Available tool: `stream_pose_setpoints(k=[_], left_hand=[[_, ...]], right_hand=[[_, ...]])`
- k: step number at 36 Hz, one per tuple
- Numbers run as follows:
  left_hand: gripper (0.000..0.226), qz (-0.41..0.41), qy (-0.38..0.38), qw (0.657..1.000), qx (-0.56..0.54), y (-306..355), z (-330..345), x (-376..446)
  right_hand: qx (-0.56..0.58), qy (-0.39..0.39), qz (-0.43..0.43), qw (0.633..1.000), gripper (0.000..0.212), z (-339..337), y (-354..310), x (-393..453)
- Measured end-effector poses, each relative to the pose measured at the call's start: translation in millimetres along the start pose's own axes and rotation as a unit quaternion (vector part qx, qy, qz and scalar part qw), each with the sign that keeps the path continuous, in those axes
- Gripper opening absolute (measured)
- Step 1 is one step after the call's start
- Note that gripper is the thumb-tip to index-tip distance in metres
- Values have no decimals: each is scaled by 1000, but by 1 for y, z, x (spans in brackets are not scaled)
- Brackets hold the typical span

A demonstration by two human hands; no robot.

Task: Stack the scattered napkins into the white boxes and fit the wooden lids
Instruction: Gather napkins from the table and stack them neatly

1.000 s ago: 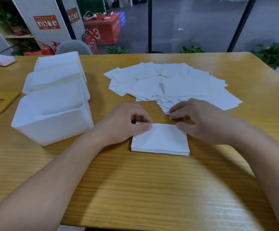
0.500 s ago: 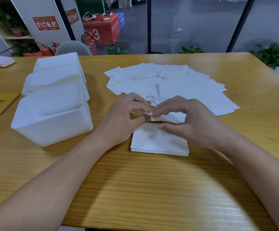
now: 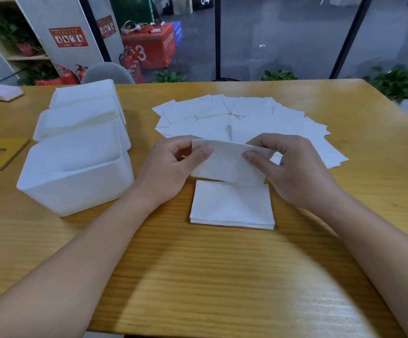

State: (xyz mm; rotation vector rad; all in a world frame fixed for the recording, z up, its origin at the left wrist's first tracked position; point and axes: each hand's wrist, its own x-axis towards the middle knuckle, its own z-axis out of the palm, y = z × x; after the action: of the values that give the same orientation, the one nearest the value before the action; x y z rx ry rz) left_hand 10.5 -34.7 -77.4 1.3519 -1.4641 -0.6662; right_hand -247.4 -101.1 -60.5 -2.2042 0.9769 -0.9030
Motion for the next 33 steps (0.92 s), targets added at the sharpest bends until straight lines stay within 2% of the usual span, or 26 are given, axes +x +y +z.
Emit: stream_pose_setpoints(k=[2, 4, 6, 8, 11, 17, 23, 29, 31, 33], left_hand=[[39, -1, 14, 1000, -16, 2, -1, 0], [20, -4, -1, 998, -64, 8, -3, -1], [28, -36, -43, 994, -94, 13, -7, -2], [42, -69, -101, 989, -81, 12, -12, -2], [51, -79, -151, 985, -4, 11, -15, 0], [54, -74, -195, 974, 84, 12, -12, -3], [53, -63, -208, 965, 147, 8, -12, -3], [39, -60, -190, 962, 186, 6, -16, -1], [33, -55, -190, 962, 187, 7, -16, -1], [26, -47, -190, 963, 184, 7, -15, -1]], right_hand=[[25, 10, -11, 1000, 17, -3, 0, 2], [62, 24, -5, 998, 16, -8, 0, 5], [83, 19, 22, 996, 12, -14, -1, 6], [66, -40, 53, 996, 8, -22, 0, 6], [10, -173, 94, 980, 8, -27, 1, 5], [-26, -231, 107, 967, 8, -24, 7, 6], [-60, -215, 89, 971, 12, -20, 14, 6], [-71, -196, 83, 974, 18, -24, 17, 6], [-89, -158, 74, 981, 23, -24, 19, 7], [-99, -112, 50, 988, 18, -23, 21, 9]])
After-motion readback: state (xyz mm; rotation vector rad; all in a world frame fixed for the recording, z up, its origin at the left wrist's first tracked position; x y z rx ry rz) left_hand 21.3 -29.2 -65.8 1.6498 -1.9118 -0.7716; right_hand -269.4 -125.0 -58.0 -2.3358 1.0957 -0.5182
